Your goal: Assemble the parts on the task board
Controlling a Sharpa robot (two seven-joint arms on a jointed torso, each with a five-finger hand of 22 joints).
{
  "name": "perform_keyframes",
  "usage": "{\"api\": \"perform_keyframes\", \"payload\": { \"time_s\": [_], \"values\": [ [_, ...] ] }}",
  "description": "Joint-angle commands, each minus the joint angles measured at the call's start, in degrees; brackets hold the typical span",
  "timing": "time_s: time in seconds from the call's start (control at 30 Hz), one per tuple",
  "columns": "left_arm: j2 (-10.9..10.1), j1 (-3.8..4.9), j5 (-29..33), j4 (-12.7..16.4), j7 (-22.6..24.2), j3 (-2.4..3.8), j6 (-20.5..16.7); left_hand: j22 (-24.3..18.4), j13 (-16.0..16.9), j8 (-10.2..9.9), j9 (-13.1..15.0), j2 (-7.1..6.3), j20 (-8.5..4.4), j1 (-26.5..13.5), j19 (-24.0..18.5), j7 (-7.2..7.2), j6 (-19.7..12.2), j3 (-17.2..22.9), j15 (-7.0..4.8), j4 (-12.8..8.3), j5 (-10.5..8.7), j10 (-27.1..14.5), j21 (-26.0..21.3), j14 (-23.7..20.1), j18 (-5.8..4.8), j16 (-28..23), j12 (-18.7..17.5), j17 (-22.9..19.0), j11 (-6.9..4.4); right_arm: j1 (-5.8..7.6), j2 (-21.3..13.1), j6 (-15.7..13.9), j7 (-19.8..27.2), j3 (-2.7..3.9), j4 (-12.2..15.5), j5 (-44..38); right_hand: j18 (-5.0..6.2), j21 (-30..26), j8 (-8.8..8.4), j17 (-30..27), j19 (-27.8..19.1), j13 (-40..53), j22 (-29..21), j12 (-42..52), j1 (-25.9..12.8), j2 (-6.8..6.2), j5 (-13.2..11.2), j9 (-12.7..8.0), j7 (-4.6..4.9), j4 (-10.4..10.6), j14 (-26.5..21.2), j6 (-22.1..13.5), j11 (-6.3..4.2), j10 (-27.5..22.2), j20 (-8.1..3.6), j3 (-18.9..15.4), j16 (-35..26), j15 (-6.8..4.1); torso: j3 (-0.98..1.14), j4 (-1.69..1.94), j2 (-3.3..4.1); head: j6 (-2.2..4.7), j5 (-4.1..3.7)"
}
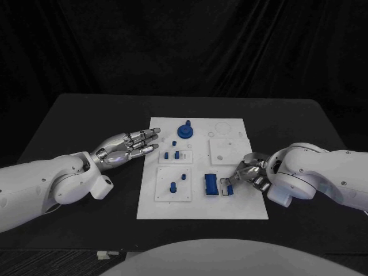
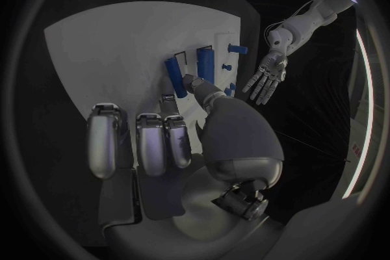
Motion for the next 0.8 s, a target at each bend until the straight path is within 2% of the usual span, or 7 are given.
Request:
{"api": "perform_keyframes", "payload": {
  "time_s": [0.03,0.17,0.5,0.57,0.8],
  "values": [
    [0.16,-0.10,0.32,0.04,0.49,0.04,0.85,0.06,0.05,0.18,0.00,-0.09,0.42,0.38,0.12,0.40,-0.01,0.07,0.40,-0.18,0.37,-0.06,0.21,0.19,0.88,-0.21,0.00,-0.05,0.29,-0.19,0.20,1.43,-1.08,-0.04,0.01,-0.26,0.11,-0.24,0.21,11.76,2.87,15.08,12.55,0.21,-0.84,-0.09,-0.57,-0.03,-0.35,0.82,5.25,0.05,-0.52,6.00,-0.12,-0.45,0.23,-0.40,0.01,0.03,-0.01,0.01,-0.07],
    [0.24,-0.11,0.32,0.01,0.46,0.04,0.91,0.06,0.05,0.18,0.00,-0.09,0.42,0.38,0.12,0.40,-0.01,0.07,0.40,-0.18,0.37,-0.06,0.21,0.19,0.88,-0.21,0.00,-0.05,0.29,-0.19,0.27,1.67,-1.18,-0.04,-0.11,-0.26,0.14,-0.37,0.40,11.71,2.82,15.08,12.50,0.21,-2.47,-0.18,0.38,-0.01,-0.40,2.34,5.24,-0.11,-0.57,6.00,-0.19,-2.20,0.21,-0.45,0.01,0.01,-0.01,0.01,-0.11],
    [0.35,-0.15,0.32,-0.08,0.34,0.05,1.02,0.10,0.03,0.19,0.01,-0.07,0.53,0.41,0.15,0.51,0.04,0.13,0.52,-0.25,0.39,-0.11,0.23,0.19,0.88,-0.21,-0.01,-0.05,0.33,-0.19,0.66,1.78,-1.29,-0.04,-0.52,-0.26,0.18,-0.56,0.83,11.62,2.75,15.08,12.45,0.21,-2.74,0.45,-3.27,0.02,-0.59,3.77,5.22,-0.19,-0.73,6.00,-0.31,-4.33,0.19,-0.58,0.00,-0.04,-0.02,0.01,0.01],
    [0.37,-0.16,0.32,-0.08,0.31,0.05,1.06,0.10,0.03,0.19,0.01,-0.07,0.53,0.41,0.15,0.51,0.04,0.13,0.52,-0.25,0.39,-0.11,0.23,0.19,0.88,-0.21,-0.01,-0.05,0.33,-0.19,0.80,1.90,-1.28,-0.04,-0.53,-0.27,0.19,-0.62,0.90,11.68,2.73,15.08,12.43,0.21,-2.76,0.46,-5.26,0.00,-0.58,4.17,5.23,-0.31,-0.72,6.00,-0.33,-5.05,0.21,-0.59,0.00,-0.04,-0.02,0.01,0.03],
    [0.44,-0.18,0.31,-0.19,0.17,0.05,1.21,0.09,0.03,0.18,0.00,-0.04,0.58,0.42,0.15,0.55,-0.01,0.18,0.57,-0.29,0.41,-0.12,0.23,0.19,0.88,-0.21,-0.02,-0.05,0.35,-0.19,1.13,2.24,-1.25,-0.04,-0.50,-0.28,0.20,-0.67,1.34,11.66,2.71,15.08,12.42,0.21,-2.37,0.38,-6.68,0.13,-0.74,4.35,5.23,0.06,-0.84,6.00,-0.38,-5.81,0.21,-0.66,0.01,-0.01,-0.01,0.01,0.09]
  ]
}}
